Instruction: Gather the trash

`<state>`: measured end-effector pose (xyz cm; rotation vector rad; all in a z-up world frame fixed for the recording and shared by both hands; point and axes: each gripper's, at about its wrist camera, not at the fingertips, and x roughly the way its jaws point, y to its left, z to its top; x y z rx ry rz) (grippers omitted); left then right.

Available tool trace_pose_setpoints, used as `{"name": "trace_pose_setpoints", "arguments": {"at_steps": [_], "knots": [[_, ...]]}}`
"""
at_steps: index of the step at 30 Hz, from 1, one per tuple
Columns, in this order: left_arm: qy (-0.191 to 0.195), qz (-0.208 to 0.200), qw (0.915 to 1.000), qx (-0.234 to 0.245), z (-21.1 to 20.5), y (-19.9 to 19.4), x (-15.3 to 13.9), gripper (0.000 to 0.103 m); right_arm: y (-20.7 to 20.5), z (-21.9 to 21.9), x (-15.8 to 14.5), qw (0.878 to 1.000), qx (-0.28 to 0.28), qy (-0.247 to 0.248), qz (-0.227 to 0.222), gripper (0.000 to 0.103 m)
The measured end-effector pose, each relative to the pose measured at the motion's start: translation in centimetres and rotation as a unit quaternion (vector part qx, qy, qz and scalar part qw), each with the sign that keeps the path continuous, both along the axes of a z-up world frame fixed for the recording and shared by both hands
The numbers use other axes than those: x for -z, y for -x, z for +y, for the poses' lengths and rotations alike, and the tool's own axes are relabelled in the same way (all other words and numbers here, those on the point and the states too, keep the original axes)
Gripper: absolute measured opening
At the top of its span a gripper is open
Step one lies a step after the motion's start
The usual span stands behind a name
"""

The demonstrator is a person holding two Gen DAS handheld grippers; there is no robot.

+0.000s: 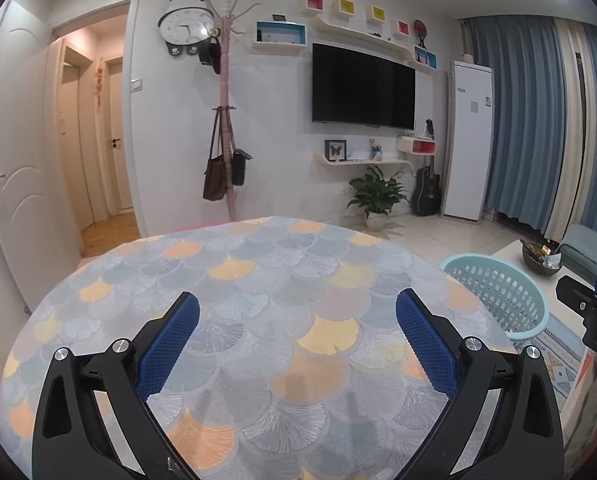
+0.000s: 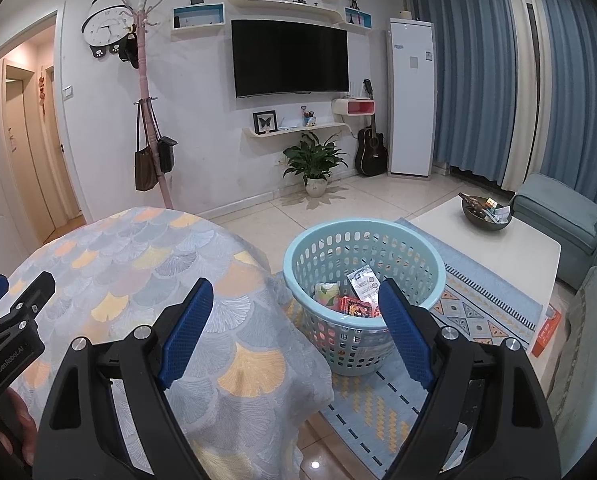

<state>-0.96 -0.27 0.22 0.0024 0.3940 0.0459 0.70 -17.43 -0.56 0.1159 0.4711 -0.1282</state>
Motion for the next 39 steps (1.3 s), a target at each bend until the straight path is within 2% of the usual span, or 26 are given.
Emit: {"name": "trace_pose_setpoints", "arguments": {"at_steps": [8,11,18,23,26,29,33,39], "knots": [[-0.016,0.006,0.9998,-0.008,-0.7,-0.2,0.0,0.096,-0.2,0.1,-0.1,1.000,-0.001,-0.001,-0.001,0.080],[-0.018,0.008,0.9998,-0.008,-1.2,-0.2,-0.2,0.096,-1.0,-0.3,-0.3,0.999,-0.003,-0.028,0.020,0.080],[-0.020,0.037,0.9990,-0.015,-1.1,-0.5,-1.1,0.096,-1.8,0.0,-1.0,0.999,0.010,-0.028,0.026,0.080],[0.008,0.060,0.9981,-0.014,0.2,-0.8,-2.1,0.096,-2.2,0.5,-1.6,0.999,0.006,-0.032,0.027,0.080],[0.038,0.068,0.9970,-0.010,1.4,-0.9,-2.4,0.096,-2.6,1.4,-1.9,0.999,-0.004,-0.036,0.034,0.080],[0.035,0.066,0.9970,-0.021,2.7,-0.6,-2.6,0.096,-2.9,2.7,-2.0,0.999,-0.017,-0.032,0.036,0.080],[0.056,0.072,0.9950,-0.040,4.8,-0.5,-2.7,0.096,-3.3,5.0,-2.2,0.998,-0.040,-0.024,0.036,0.080],[0.052,0.053,0.9950,-0.067,7.1,0.2,-3.2,0.096,-3.7,8.2,-2.7,0.998,-0.064,-0.002,0.028,0.080]]}}
